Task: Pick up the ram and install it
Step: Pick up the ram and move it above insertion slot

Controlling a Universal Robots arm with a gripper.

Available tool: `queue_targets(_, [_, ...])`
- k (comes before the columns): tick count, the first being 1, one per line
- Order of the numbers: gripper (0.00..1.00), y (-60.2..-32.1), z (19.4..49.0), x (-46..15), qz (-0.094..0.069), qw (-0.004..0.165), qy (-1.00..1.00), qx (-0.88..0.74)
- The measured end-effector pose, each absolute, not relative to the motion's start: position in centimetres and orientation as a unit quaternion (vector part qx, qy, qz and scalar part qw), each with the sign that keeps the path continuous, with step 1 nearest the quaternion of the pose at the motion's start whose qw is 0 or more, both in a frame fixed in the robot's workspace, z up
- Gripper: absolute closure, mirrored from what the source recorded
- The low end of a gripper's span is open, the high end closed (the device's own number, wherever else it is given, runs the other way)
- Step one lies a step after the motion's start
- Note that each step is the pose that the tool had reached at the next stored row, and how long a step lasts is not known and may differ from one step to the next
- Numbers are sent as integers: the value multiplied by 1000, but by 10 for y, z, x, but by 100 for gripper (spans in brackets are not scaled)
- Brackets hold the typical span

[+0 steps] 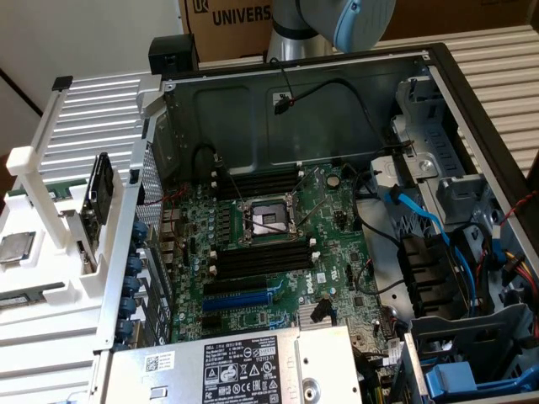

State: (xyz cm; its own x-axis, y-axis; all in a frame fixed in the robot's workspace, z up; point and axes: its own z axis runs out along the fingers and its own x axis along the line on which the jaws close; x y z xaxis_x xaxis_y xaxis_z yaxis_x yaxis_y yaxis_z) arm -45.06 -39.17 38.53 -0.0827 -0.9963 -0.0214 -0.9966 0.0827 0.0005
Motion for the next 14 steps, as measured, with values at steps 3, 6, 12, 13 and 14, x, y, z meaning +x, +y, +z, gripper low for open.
queue_targets(3, [89, -392, 385, -450, 8, 7, 720, -694])
queue_targets(6, [89, -392, 385, -450, 8, 7, 717, -697])
queue_targets(12, [89, -392, 381, -450, 8, 7, 717, -697])
queue_targets(13, [89, -392, 380, -450, 8, 7, 717, -697])
queue_targets(14, [89, -392, 378, -450, 8, 7, 717, -697])
